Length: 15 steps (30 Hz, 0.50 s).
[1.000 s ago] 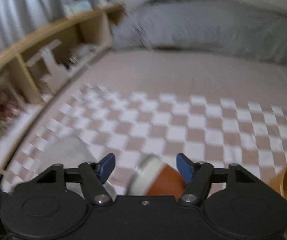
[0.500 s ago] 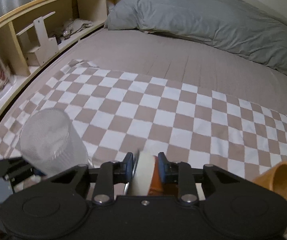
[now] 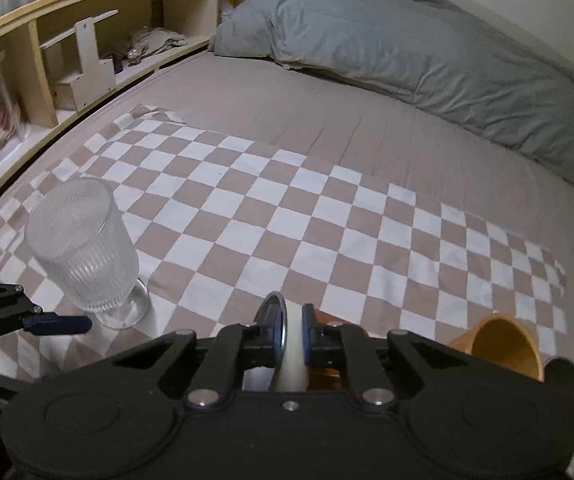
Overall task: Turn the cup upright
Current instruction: 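Grasp the tipped brown-sleeved cup rim with the right tool while the left tool releases the glass, then lift and turn the brown-sleeved cup upright with the right tool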
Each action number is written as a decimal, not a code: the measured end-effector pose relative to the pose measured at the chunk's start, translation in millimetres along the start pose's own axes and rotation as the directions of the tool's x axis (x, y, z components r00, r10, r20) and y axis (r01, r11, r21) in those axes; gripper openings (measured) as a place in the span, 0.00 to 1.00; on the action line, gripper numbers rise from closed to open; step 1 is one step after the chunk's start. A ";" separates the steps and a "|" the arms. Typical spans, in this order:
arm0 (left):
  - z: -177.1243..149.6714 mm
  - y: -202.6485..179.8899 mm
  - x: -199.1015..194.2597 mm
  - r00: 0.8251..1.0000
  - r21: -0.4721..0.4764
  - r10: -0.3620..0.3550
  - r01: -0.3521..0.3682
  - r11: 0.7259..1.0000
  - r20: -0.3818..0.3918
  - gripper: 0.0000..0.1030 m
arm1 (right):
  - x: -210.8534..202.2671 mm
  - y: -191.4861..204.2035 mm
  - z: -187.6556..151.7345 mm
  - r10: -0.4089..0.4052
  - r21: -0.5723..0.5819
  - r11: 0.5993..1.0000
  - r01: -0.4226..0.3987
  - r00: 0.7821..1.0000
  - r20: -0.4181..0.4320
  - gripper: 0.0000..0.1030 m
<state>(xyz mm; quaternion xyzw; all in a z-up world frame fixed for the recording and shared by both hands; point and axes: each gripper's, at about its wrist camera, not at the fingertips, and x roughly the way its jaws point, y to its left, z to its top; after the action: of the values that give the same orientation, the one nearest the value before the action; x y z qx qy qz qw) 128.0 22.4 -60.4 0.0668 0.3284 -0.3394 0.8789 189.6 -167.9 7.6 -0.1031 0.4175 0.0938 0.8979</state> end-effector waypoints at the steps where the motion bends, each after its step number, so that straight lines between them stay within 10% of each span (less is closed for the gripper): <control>1: 0.1 -4.5 2.8 1.000 -0.003 -0.024 0.024 1.000 0.016 0.46 | -1.1 -0.4 -0.3 0.002 0.000 1.000 -0.002 1.000 0.001 0.09; 15: 15.8 -17.3 89.4 0.991 -0.169 -0.122 0.130 0.977 0.056 0.44 | 10.4 -14.9 3.8 0.099 0.064 0.993 -0.100 0.995 0.007 0.13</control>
<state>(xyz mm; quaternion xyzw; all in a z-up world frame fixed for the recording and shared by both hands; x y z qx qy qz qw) 174.8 -45.5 -101.9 -0.0379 0.3400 -0.3661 0.8654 202.8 -180.3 3.6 -0.0533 0.4232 0.1252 0.8957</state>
